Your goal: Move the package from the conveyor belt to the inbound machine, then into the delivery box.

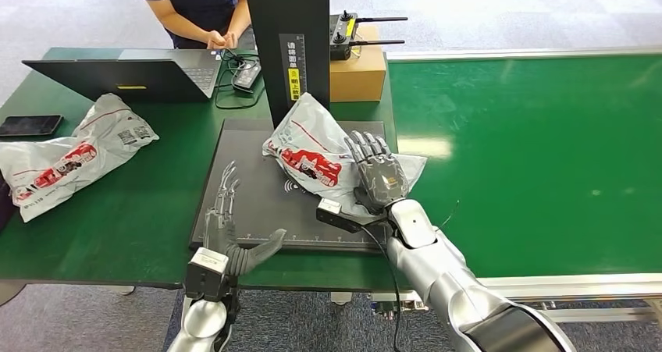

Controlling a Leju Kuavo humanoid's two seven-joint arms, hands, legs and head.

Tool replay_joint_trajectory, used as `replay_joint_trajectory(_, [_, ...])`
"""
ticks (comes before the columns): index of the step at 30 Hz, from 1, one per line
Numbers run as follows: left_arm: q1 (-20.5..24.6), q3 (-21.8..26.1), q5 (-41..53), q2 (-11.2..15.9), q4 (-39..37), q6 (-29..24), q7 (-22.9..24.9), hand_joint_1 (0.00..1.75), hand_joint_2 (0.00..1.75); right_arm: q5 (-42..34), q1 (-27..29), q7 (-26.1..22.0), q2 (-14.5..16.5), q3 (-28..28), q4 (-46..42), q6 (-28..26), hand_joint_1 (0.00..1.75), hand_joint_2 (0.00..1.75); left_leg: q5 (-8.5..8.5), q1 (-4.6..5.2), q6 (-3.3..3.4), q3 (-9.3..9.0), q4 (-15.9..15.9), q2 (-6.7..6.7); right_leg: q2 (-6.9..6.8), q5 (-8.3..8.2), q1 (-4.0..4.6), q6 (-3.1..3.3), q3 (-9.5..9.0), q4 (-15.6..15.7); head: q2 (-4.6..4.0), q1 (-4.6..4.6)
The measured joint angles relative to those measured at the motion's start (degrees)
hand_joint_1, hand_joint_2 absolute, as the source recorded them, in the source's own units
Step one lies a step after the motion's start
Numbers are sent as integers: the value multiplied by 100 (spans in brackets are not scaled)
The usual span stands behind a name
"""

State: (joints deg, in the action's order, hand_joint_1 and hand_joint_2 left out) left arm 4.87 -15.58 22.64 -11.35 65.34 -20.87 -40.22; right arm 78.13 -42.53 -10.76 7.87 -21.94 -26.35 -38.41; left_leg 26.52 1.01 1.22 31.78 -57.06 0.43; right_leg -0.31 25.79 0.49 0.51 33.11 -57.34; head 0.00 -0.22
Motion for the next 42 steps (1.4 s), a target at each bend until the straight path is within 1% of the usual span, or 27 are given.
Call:
replay_joint_trajectory(3, [-36,3,50,1,14,-9,0,0,175,-118,54,-136,2,-3,-55,-126,0,175,0,0,0,0,0,0,0,0,0,0,0,0,0,1])
replay_joint_trajectory(6, [-65,11,76,1,35,-11,0,0,175,-282,290,-487,3,138,-529,-144,0,175,0,0,0,1,0,0,0,0,0,0,1,0,0,1])
replay_joint_trajectory(9, [-84,18,79,1,57,-4,-1,0,175,-614,579,-1176,47,503,-1130,-152,0,175,0,0,0,3,0,-1,-1,0,0,0,3,0,0,0])
replay_joint_trajectory(11, [-91,20,79,1,70,3,-2,0,175,-1029,743,-1843,121,865,-1486,-157,0,175,1,0,0,4,0,0,0,1,0,0,4,0,0,1])
replay_joint_trajectory(13, [-91,20,77,1,74,10,-2,0,175,-1667,888,-2467,208,1232,-1759,-158,0,175,1,0,0,4,0,-1,0,1,0,0,4,0,0,0])
replay_joint_trajectory(15, [-90,17,54,1,74,9,-2,0,175,-2506,1026,-2799,252,1450,-1973,-160,0,175,1,0,0,4,0,-1,-1,1,0,0,4,0,0,0])
replay_joint_trajectory(18, [-85,13,13,1,74,-4,-2,0,175,-3726,1253,-2885,230,1491,-2317,-167,0,175,1,1,0,3,0,2,2,0,-1,0,5,0,0,1])
replay_joint_trajectory(20, [-77,8,2,1,74,-8,-2,0,175,-4228,1412,-2900,196,1463,-2575,-169,0,175,1,1,0,3,0,3,2,0,-1,0,5,1,0,1])
replay_joint_trajectory(23, [-62,5,-1,1,74,-23,-2,0,175,-4724,1681,-2906,138,1392,-3097,-169,0,175,1,1,1,3,-1,2,1,0,-2,0,6,1,0,1])
replay_joint_trajectory(27, [-30,4,1,8,74,-44,-2,0,175,-5167,2112,-2915,83,1302,-3912,-160,0,175,4,1,1,4,0,2,2,2,-1,1,7,1,0,0])
replay_joint_trajectory(29, [-7,4,13,20,74,-43,-2,0,175,-5396,2303,-2917,44,1195,-4190,-24,0,175,4,1,0,4,0,2,2,2,0,2,8,1,0,0])
replay_joint_trajectory(31, [35,4,52,34,71,-20,-2,0,175,-5705,2483,-2917,-13,1070,-4391,445,0,175,4,0,0,4,1,2,2,2,0,2,8,1,0,0])
replay_joint_trajectory(35, [190,7,166,51,34,74,-2,0,175,-6349,2874,-2917,-114,882,-4752,1805,0,175,4,0,0,4,1,1,1,2,0,2,7,1,0,1])
replay_joint_trajectory(37, [282,10,244,56,-4,129,-2,0,175,-6487,3076,-2917,-143,841,-4915,2280,0,175,4,0,0,4,1,1,1,2,0,2,7,1,0,-1])
replay_joint_trajectory(39, [358,15,326,57,-50,184,-2,0,175,-6467,3269,-2917,-156,827,-5067,2518,0,175,4,0,0,5,1,1,1,2,0,2,7,1,0,0])
replay_joint_trajectory(42, [454,21,424,57,-129,259,-2,0,175,-6333,3518,-2917,-158,824,-5266,2568,0,175,4,0,0,6,1,1,1,2,0,2,8,1,0,1])
